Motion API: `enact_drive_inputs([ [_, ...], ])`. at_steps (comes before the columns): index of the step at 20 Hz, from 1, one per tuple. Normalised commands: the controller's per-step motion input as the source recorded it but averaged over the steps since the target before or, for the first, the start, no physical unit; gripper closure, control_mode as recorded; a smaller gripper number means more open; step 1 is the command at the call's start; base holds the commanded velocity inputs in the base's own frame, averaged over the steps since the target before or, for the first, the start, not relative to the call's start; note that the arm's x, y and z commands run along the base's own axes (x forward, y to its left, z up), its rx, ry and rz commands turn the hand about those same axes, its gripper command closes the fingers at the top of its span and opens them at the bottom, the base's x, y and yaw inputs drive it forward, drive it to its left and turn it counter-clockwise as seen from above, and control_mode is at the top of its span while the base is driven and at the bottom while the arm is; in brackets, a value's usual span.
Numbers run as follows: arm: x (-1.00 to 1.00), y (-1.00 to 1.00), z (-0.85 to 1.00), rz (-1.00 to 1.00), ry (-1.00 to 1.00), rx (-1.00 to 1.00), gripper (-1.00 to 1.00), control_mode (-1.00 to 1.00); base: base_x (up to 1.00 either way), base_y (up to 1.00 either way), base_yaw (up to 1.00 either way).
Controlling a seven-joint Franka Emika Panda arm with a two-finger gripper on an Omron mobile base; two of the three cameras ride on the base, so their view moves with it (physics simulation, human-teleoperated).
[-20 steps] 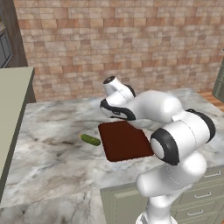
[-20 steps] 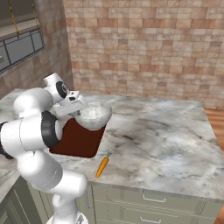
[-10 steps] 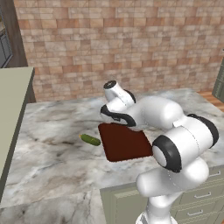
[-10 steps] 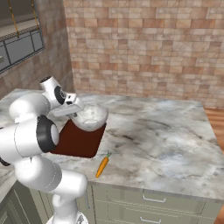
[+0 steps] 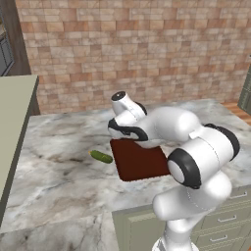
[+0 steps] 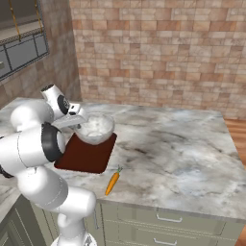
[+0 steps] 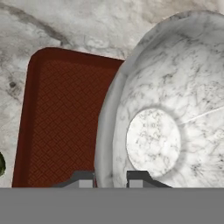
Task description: Place the two vegetables and bowl onto the tray for setting up a vegetable dip station.
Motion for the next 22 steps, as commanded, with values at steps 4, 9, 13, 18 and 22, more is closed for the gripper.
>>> enact_drive_inputs([
  [4, 0.11, 0.19, -0.1, 0.0, 0.03, 0.04, 1.0, -1.0, 0.0, 0.0, 0.0],
  [9, 0.09, 0.2, -0.13, 0.0, 0.02, 0.04, 1.0, -1.0, 0.0, 0.0, 0.0],
  [13, 0.12, 0.14, -0.11, 0.0, 0.0, 0.0, 1.0, -1.0, 0.0, 0.0, 0.0],
  [18, 0.11, 0.08, -0.09, 0.0, 0.0, 0.0, 1.0, -1.0, 0.0, 0.0, 0.0],
  [22, 0.13, 0.05, -0.06, 0.0, 0.0, 0.0, 1.0, -1.0, 0.0, 0.0, 0.0],
])
